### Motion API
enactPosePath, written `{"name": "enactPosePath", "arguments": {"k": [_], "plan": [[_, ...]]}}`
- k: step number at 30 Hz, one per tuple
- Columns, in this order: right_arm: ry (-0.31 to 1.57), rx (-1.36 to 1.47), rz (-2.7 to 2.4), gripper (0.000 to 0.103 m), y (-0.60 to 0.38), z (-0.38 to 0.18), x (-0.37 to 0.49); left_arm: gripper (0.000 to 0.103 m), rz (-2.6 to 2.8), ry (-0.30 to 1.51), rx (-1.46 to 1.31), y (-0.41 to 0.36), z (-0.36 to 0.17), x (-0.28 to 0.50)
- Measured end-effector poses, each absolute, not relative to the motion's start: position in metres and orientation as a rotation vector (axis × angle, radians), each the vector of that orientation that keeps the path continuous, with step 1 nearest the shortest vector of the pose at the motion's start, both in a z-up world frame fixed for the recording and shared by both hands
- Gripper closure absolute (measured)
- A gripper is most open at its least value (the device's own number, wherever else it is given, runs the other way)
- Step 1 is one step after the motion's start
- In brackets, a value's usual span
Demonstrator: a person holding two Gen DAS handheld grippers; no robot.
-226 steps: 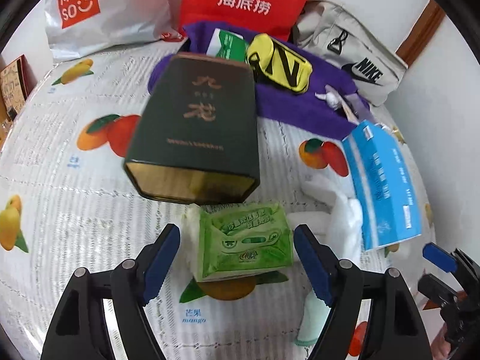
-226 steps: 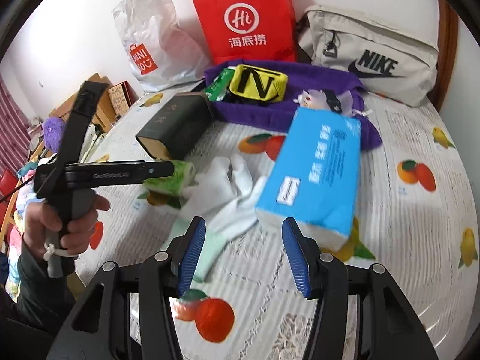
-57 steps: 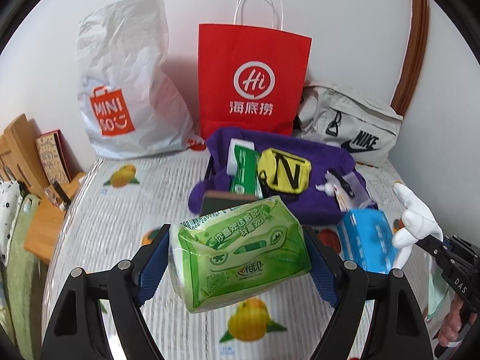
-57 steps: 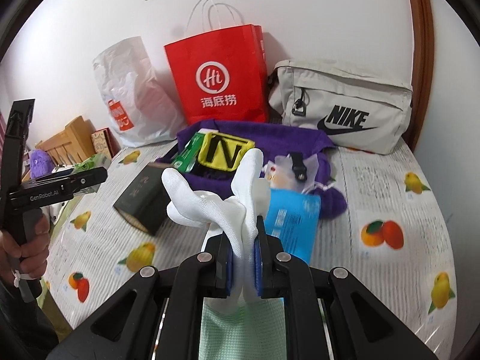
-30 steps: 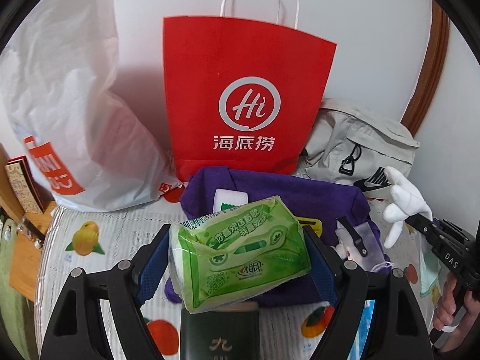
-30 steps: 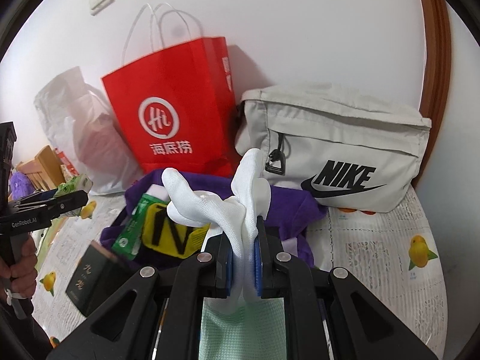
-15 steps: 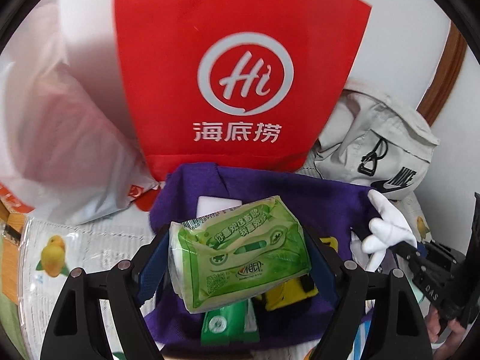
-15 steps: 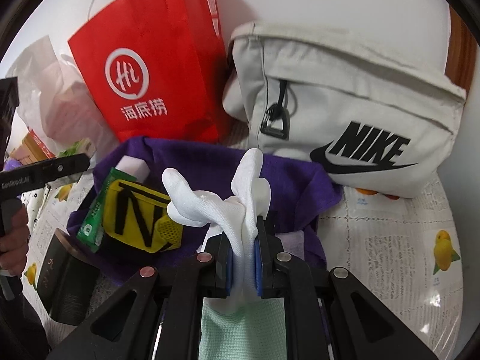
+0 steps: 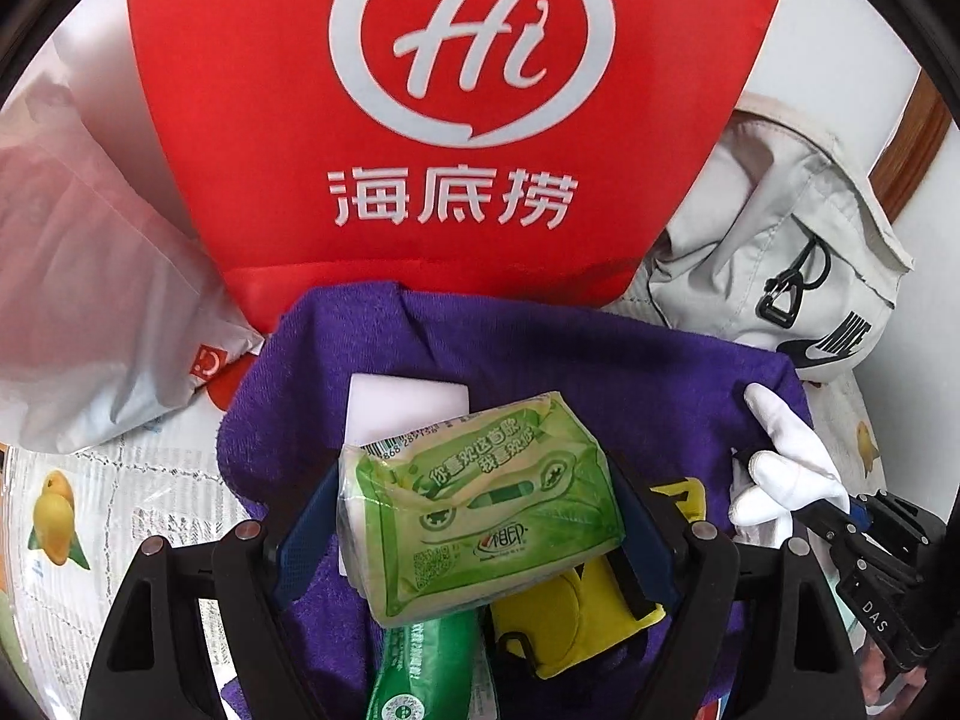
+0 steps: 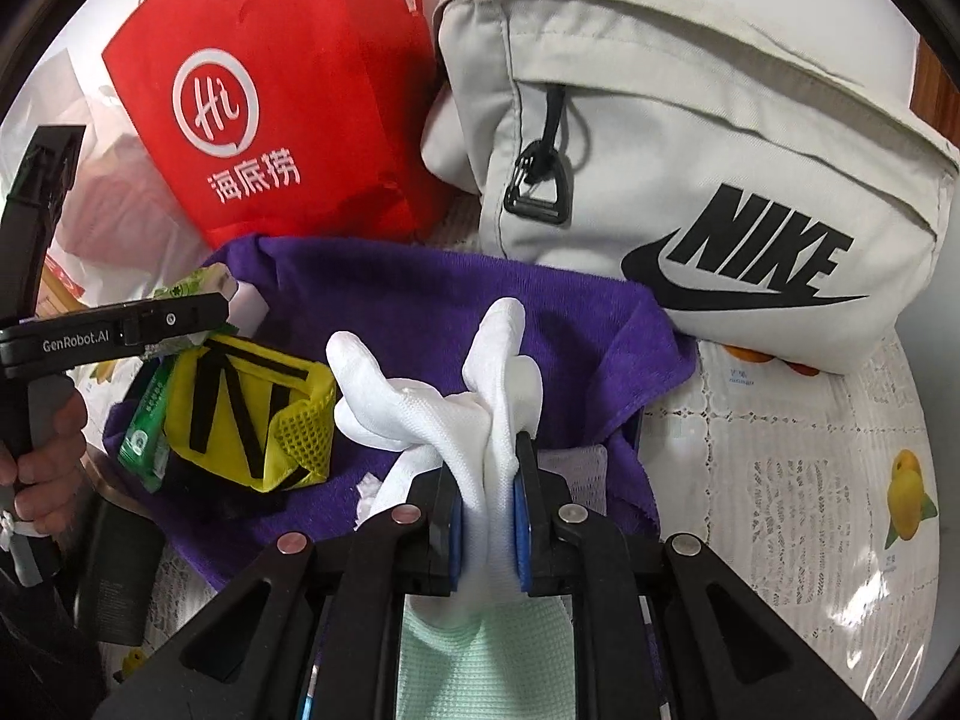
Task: Organize soft objects
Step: 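Lower the wet-wipe pack and glove onto the towel and open both grippers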
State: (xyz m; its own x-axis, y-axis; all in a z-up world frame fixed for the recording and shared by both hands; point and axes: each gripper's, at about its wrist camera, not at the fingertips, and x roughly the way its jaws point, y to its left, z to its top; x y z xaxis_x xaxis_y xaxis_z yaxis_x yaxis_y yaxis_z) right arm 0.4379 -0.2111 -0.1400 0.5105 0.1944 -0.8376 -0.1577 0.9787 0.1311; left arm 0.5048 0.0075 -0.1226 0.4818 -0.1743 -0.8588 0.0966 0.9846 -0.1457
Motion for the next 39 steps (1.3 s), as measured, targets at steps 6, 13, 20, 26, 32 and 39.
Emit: {"name": "enactPosePath", "arguments": {"k": [6,13,20,26,32,39], "plan": [[0.999,0.027,0.235,0.047,-0.204,-0.138,0.437,0.019,-0.17,1.086,-0.14,0.016,-0.125,0.503],[0.967,0.026,0.222,0.037,-0.203,-0.122,0.429,0.008,-0.135,1.067,-0.109,0.021,-0.112,0.486],[0.927,0.028,0.217,0.037,-0.208,-0.096,0.41,0.008,-0.102,1.066,-0.092,0.03,-0.094,0.465],[0.9,0.061,0.2,0.037,-0.213,-0.071,0.379,0.008,-0.087,1.06,-0.079,0.036,-0.077,0.432],[0.881,0.057,0.199,0.037,-0.211,-0.049,0.335,0.008,-0.08,1.022,-0.055,0.04,-0.054,0.381],[0.872,0.066,0.221,0.036,-0.202,-0.034,0.278,0.008,-0.062,0.97,-0.036,0.035,-0.031,0.315]]}}
